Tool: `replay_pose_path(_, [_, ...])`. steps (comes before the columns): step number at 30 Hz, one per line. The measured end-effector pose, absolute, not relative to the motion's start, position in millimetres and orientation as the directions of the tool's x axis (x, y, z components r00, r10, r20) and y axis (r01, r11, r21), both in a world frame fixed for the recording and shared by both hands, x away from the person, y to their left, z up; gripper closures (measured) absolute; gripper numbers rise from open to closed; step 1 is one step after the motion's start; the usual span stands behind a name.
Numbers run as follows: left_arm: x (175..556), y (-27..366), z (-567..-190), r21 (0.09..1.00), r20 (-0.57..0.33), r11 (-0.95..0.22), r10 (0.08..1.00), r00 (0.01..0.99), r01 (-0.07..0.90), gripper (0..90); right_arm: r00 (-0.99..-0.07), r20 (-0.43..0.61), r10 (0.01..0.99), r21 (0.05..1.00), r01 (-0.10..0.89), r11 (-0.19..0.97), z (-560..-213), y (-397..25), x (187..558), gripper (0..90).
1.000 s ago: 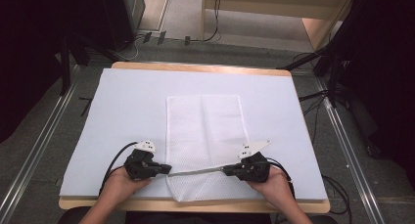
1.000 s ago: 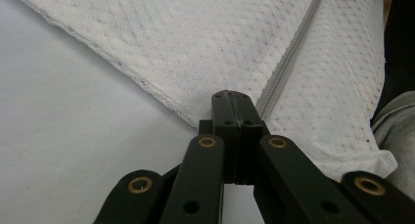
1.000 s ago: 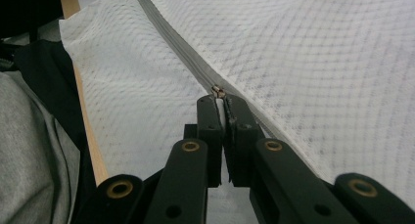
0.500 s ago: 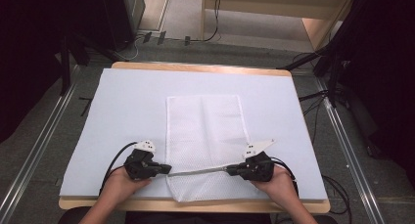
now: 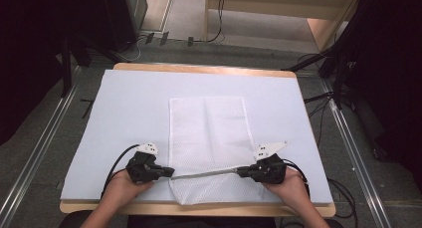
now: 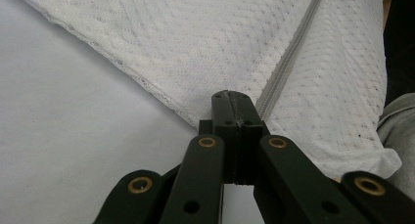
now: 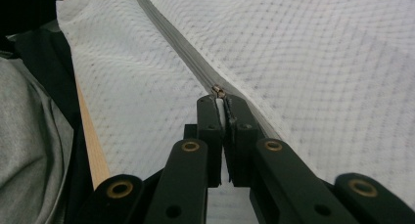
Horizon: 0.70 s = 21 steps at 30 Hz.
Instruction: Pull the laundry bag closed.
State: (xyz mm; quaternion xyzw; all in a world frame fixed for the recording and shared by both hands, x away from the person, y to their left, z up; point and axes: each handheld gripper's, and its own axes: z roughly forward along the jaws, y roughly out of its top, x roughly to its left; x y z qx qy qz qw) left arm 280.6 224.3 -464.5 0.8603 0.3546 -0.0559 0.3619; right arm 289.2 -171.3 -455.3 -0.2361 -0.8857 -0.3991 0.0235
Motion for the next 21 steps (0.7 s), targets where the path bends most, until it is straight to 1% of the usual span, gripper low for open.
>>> replay_pose_path(15, [280.5, 224.3, -464.6, 0.583, -0.355, -0.485, 0.570, 0.741, 0.652, 90.0, -0.881, 0.237, 0.410, 0.690, 0.450, 0.567, -454.7, -179.0, 289.7, 88.6])
replay_pose_path(21, [280.3, 224.1, -464.4, 0.582, -0.352, -0.487, 0.572, 0.741, 0.651, 90.0, -0.872, 0.243, 0.425, 0.691, 0.463, 0.555, -454.3, -189.5, 289.6, 88.6])
